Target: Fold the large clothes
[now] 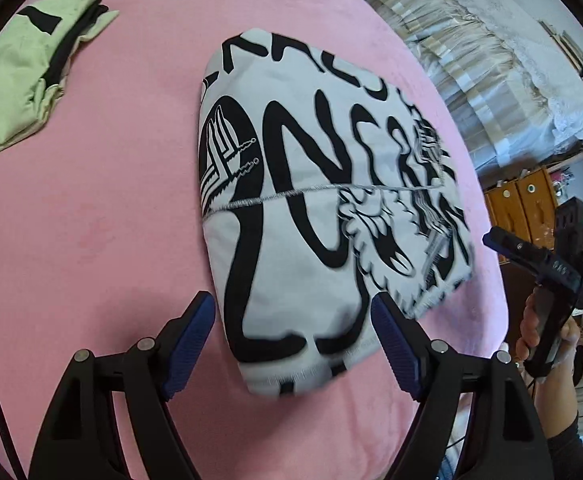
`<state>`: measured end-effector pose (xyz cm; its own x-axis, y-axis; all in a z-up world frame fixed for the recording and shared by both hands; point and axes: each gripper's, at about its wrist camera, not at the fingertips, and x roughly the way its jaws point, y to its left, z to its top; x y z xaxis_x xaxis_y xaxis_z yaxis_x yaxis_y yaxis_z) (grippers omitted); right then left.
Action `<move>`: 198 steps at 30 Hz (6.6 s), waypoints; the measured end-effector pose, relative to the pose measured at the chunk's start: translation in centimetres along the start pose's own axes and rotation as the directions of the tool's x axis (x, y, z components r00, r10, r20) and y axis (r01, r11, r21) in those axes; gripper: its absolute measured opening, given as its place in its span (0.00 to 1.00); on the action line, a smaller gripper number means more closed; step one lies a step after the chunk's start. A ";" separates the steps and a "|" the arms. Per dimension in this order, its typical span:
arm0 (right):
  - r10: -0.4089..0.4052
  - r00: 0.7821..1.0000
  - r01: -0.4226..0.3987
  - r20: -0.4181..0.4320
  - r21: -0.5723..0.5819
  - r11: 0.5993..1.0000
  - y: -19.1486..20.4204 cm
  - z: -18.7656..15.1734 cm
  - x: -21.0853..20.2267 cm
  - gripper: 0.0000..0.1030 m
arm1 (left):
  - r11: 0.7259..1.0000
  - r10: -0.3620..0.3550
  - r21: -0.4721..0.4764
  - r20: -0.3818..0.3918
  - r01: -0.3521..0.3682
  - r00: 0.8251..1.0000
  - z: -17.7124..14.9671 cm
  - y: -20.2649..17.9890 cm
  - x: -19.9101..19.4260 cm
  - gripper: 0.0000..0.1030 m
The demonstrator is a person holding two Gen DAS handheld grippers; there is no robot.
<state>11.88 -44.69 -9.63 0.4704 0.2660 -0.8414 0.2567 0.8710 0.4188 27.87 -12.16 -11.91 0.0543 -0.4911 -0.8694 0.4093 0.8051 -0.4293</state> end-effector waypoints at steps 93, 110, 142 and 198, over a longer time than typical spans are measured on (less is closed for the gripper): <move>0.312 0.950 -0.300 0.013 -0.239 0.923 49.7 14.7 30.4 0.27 | 0.933 0.357 -0.017 0.194 -0.361 0.914 24.2 35.5 -17.2 0.60; 0.055 0.998 -0.037 0.030 -0.439 0.898 49.6 11.7 30.6 0.67 | 0.858 0.507 -0.080 0.284 -0.507 0.814 21.3 38.4 -15.5 0.86; -0.115 0.977 0.187 0.178 -0.470 0.862 49.3 11.1 32.0 0.37 | 0.815 0.579 -0.164 0.272 -0.556 0.769 17.7 36.0 -14.7 0.12; -0.134 0.951 0.210 0.278 -0.265 0.941 27.8 -21.8 -6.1 0.72 | 0.868 0.496 -0.228 0.377 -0.441 0.782 -21.6 -4.5 -17.8 0.93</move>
<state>-2.22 -13.14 -0.32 0.6476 0.0214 -0.7617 0.1167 0.9850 0.1269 5.37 0.17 0.17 0.5893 -0.1100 -0.8004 0.1240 0.9913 -0.0449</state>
